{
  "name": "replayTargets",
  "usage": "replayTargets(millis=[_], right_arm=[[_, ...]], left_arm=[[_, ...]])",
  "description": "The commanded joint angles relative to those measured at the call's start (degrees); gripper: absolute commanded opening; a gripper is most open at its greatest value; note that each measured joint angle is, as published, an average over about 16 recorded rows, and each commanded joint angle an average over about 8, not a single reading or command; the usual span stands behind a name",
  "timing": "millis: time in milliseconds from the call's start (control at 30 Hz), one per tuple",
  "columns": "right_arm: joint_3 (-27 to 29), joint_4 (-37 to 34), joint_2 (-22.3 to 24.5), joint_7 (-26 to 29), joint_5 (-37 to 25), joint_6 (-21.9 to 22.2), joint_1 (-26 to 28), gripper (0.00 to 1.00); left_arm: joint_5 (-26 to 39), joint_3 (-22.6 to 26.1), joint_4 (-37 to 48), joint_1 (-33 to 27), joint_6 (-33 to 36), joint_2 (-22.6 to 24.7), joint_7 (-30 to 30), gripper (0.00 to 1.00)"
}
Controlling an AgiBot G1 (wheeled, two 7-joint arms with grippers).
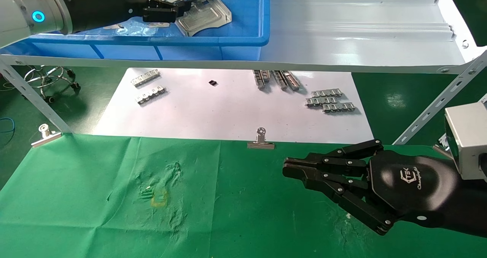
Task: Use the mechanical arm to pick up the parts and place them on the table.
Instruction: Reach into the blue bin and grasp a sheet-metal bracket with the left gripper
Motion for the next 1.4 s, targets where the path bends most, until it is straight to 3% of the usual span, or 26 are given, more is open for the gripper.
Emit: replayTargets(millis=[33,300,333,533,600,1400], right_arm=[[0.00,0.00,0.00,0.00,0.00,0.00,0.00,0.00],[0.00,0.00,0.00,0.00,0.00,0.00,0.00,0.00],[0.00,0.00,0.00,0.00,0.00,0.00,0.00,0.00],[0.00,0.00,0.00,0.00,0.00,0.00,0.00,0.00],[0.00,0.00,0.00,0.00,0.00,0.00,0.00,0.00],[0.00,0.00,0.00,0.00,0.00,0.00,0.00,0.00]], left_arm=[[0.22,-0.02,1.97,-1.10,-1.51,0.95,1.06,1.00],[1.06,0.39,6.80,-3.30,-4.86,3.74,3.50,0.97],[1.18,0.46,7.28,-3.54,-5.20,4.04,3.64,0.89],[1.89,0.92,9.82,-4.68,-7.09,5.81,3.84,0.14],[2.16,1.11,10.47,-4.93,-7.79,6.34,3.81,0.00],[3.50,2.03,12.65,-4.99,-11.43,7.85,3.46,0.00]])
